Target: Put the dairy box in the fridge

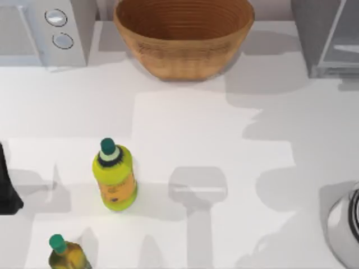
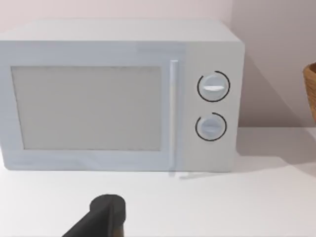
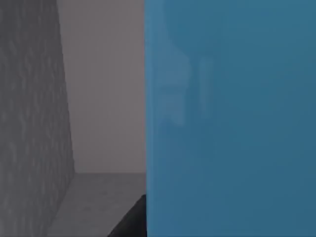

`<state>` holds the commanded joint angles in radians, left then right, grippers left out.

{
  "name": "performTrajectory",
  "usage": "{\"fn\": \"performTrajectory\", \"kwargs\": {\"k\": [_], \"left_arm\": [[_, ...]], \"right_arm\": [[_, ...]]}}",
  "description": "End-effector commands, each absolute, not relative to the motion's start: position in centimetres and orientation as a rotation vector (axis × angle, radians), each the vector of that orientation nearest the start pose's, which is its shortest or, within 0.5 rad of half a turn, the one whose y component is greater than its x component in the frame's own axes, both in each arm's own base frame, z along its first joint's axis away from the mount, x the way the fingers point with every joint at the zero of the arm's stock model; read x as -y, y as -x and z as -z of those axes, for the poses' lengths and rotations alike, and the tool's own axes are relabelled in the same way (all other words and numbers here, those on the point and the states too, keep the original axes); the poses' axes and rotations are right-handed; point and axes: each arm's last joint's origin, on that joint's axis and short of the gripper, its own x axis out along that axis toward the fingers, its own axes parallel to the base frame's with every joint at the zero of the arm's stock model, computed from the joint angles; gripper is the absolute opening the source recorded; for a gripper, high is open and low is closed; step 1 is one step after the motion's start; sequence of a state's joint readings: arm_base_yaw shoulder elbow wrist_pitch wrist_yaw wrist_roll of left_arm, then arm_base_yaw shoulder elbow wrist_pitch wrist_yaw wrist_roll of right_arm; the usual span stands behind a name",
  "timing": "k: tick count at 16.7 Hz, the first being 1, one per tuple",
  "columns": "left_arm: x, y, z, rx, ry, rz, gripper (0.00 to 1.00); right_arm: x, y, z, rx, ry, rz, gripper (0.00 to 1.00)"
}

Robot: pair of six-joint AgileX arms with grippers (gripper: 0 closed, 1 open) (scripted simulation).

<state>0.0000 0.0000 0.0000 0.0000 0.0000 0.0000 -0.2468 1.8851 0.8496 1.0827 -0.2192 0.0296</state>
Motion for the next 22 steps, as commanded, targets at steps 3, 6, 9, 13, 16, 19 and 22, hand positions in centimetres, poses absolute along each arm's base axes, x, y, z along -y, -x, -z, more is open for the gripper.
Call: {"fn": "performTrajectory", "kwargs": {"k": [3, 6, 9, 13, 16, 19, 22], "left_arm": [[0.1, -10.6, -16.0, 0.0, 0.0, 0.0, 1.0], [0.1, -10.6, -16.0, 0.0, 0.0, 0.0, 1.0], [0.1, -10.6, -16.0, 0.0, 0.0, 0.0, 1.0], [0.1, -10.6, -16.0, 0.0, 0.0, 0.0, 1.0], [0.1, -10.6, -16.0, 0.0, 0.0, 0.0, 1.0], [0.1, -10.6, -16.0, 0.0, 0.0, 0.0, 1.0], [0.1, -10.6, -16.0, 0.0, 0.0, 0.0, 1.0]], "right_arm": [[9.7, -39.3, -14.1, 0.047, -0.005, 0.004, 0.0], [10.4, -40.1, -12.6, 0.055, -0.003, 0.003, 0.0], [10.4, -40.1, -12.5, 0.055, -0.003, 0.003, 0.0], [10.2, -40.4, -12.3, 0.046, -0.008, -0.002, 0.0], [10.3, -42.6, -12.2, 0.039, -0.012, -0.005, 0.0], [10.5, -46.2, -13.0, 0.052, -0.008, -0.004, 0.0], [10.6, -49.7, -14.1, 0.069, -0.003, -0.002, 0.0]]}}
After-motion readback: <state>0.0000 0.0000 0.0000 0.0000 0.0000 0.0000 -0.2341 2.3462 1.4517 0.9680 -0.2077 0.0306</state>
